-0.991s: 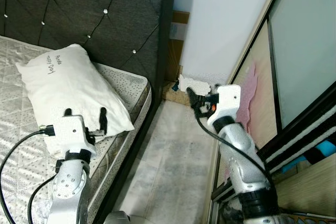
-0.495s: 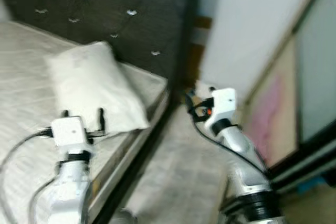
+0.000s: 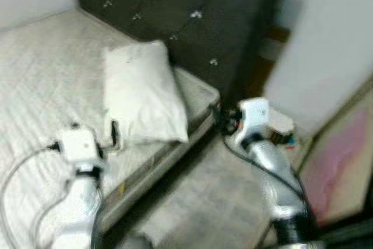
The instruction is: Clean up the room
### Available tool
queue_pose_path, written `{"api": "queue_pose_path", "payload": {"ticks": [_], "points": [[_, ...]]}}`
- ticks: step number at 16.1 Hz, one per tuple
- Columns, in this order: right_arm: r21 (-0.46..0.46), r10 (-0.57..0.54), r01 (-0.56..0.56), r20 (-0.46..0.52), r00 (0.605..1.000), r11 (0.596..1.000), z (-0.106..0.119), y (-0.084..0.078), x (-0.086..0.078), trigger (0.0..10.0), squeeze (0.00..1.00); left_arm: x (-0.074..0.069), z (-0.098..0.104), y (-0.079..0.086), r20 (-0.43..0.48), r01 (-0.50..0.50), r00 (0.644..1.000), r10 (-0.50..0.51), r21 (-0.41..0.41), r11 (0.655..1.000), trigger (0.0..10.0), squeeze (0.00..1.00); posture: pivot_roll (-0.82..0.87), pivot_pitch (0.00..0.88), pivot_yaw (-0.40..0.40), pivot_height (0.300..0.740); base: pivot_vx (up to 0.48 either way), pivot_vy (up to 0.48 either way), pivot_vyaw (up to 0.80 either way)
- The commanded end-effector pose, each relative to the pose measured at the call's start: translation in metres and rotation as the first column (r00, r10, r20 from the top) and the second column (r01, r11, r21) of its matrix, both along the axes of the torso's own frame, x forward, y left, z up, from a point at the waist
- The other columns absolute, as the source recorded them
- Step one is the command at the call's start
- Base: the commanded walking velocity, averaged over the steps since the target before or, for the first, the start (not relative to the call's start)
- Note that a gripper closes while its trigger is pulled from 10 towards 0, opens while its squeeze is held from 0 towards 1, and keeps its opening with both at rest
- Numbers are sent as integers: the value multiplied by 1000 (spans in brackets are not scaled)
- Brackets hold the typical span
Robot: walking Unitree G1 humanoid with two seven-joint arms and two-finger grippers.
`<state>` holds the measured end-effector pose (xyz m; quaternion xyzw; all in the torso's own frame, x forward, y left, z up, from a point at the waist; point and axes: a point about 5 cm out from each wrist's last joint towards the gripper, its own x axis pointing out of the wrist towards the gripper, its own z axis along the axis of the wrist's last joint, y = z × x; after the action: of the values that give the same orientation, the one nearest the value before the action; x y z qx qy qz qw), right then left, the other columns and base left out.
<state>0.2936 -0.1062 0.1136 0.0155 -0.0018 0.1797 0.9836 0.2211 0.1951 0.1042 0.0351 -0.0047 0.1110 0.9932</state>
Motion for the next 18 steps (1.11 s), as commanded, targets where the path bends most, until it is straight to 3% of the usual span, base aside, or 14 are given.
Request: {"api": "queue_pose_path", "payload": {"ticks": [1,6,11,13,18], "points": [[-9,-11,11,14,1000,1000,3,-7,0,10000,0,2,1,-5,-3,5,1000,-5,2,1000,10000,0,-2,0,-91,740,0,0,800],[-3,3,-3,23,1000,1000,4,-6,0,10000,0,3,2,-8,7,42,999,-42,-15,999,10000,0,0,0,-94,740,0,0,643],[-6,9,-9,37,999,1000,5,-6,1,10000,0,4,6,-9,35,76,997,-74,-49,996,10000,0,0,0,-99,740,0,0,0],[-48,7,-5,51,999,999,6,-4,3,10000,0,4,7,-10,42,88,995,-85,-59,994,10000,0,-3,0,-97,740,0,0,0],[-12,54,-53,57,997,999,9,-1,3,10000,0,5,7,-11,44,95,995,-93,-63,993,10000,0,-11,0,-93,740,0,0,0]]}}
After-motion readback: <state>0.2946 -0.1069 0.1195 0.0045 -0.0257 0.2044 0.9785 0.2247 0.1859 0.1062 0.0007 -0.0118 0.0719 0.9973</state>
